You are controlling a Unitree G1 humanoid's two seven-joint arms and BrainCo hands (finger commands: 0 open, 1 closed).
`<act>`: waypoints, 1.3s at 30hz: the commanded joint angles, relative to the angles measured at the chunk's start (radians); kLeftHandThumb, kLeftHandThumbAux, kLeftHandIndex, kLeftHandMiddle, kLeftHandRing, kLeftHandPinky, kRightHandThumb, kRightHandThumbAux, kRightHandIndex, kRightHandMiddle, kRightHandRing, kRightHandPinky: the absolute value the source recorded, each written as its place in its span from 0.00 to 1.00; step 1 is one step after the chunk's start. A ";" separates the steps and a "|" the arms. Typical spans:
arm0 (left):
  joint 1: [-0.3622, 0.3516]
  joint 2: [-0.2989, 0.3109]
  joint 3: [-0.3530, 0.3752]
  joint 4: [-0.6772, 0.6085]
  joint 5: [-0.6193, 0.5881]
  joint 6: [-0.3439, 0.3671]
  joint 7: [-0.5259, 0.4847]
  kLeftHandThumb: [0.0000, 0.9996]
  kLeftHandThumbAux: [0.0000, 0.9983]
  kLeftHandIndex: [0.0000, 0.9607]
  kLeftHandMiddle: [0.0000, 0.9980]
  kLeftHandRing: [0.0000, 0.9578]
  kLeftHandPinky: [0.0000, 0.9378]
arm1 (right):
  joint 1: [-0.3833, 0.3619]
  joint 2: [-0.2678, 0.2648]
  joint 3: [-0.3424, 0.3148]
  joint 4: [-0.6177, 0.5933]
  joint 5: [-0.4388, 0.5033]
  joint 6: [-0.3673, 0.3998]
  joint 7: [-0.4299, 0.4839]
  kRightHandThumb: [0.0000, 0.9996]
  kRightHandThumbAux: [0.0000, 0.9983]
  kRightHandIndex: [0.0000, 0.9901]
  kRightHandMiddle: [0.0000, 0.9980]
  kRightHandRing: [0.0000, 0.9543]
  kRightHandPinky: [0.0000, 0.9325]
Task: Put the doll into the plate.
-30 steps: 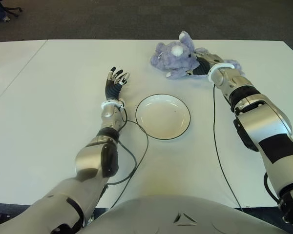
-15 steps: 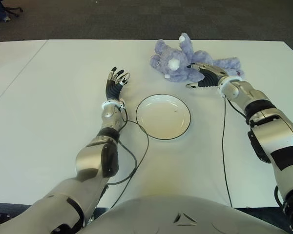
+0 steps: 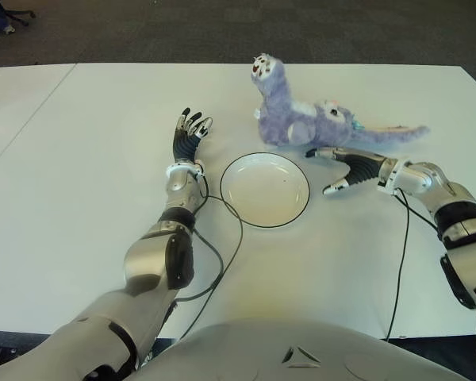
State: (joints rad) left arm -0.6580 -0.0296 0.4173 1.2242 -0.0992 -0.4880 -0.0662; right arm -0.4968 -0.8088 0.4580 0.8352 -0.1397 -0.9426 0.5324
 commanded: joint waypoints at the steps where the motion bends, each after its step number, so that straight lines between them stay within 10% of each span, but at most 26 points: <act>1: 0.200 -0.053 0.008 0.128 -0.012 0.128 0.023 0.01 0.69 0.06 0.19 0.22 0.24 | 0.267 -0.122 0.062 -0.291 0.214 0.060 0.299 0.09 0.44 0.00 0.00 0.00 0.00; 14: 0.202 -0.054 -0.002 0.126 -0.003 0.126 0.035 0.02 0.69 0.08 0.20 0.23 0.26 | 0.534 -0.372 -0.118 -0.756 0.454 0.235 0.349 0.02 0.42 0.00 0.00 0.00 0.00; 39: 0.197 -0.062 -0.003 0.126 -0.007 0.126 0.047 0.01 0.69 0.07 0.18 0.21 0.23 | 0.579 -0.222 -0.252 -0.765 0.401 0.234 0.410 0.03 0.46 0.00 0.00 0.00 0.00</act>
State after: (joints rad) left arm -0.6463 -0.0456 0.4084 1.2247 -0.0975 -0.4876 -0.0482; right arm 0.0776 -1.0519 0.2242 0.0749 0.2782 -0.7216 0.9154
